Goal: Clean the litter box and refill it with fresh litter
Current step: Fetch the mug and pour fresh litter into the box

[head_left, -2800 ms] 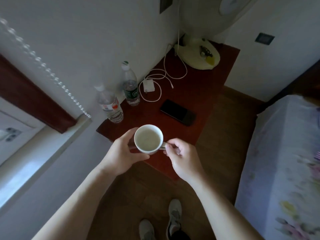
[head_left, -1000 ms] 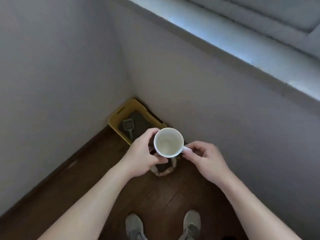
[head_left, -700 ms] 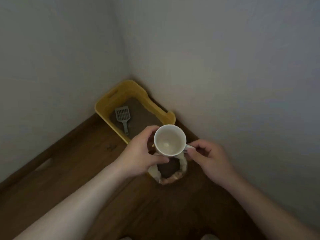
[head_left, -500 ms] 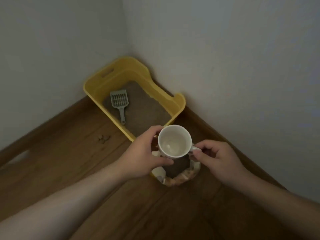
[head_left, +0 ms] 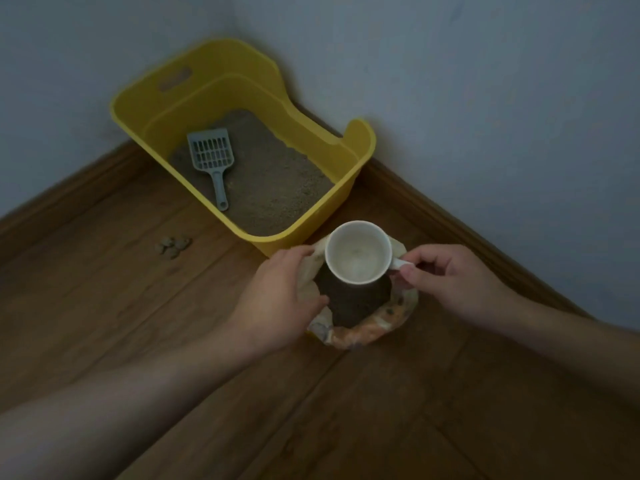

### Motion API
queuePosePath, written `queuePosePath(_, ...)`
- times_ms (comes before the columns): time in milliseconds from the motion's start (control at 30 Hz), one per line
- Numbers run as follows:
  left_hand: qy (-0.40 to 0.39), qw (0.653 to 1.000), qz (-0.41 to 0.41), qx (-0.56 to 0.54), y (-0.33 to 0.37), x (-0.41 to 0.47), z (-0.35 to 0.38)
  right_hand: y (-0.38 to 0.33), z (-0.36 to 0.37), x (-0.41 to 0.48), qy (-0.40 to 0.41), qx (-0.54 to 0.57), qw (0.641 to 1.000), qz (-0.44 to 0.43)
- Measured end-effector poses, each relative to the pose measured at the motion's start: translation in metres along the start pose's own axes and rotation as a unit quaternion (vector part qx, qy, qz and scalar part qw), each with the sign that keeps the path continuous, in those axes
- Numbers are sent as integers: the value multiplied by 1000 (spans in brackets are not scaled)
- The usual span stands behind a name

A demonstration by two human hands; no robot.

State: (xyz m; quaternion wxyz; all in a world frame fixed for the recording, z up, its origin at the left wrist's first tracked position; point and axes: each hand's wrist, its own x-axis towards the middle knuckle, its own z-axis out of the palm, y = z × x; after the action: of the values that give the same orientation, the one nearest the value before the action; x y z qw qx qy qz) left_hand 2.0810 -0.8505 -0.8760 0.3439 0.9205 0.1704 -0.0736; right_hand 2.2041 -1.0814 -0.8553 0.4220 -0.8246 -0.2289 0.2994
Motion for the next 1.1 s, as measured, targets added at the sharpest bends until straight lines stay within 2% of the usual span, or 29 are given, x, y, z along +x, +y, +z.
queuePosePath(233, -8, 999, -11, -45, -11, 0, 21, 19, -1, -6, -12, -28, 999, 40)
queuePosePath(400, -20, 991, -19, -132, -22, 4, 21, 27, 9, 0, -15, -27, 998, 46)
queuePosePath(533, -55, 967, -47, -244, -29, 8, 20, 24, 18, 5, -19, -39, 999, 24)
queuePosePath(700, -63, 942, -72, -322, -28, 11, 23, 17, 30, 9, -24, -113, 993, -15)
queuePosePath(867, -60, 938, -70, -334, -29, 12, 23, 10, 36, 14, -26, -212, 974, -75)
queuePosePath(1100, -62, 928, -74, -359, -34, 14, 22, 15, 49, 8, -45, -261, 959, -99)
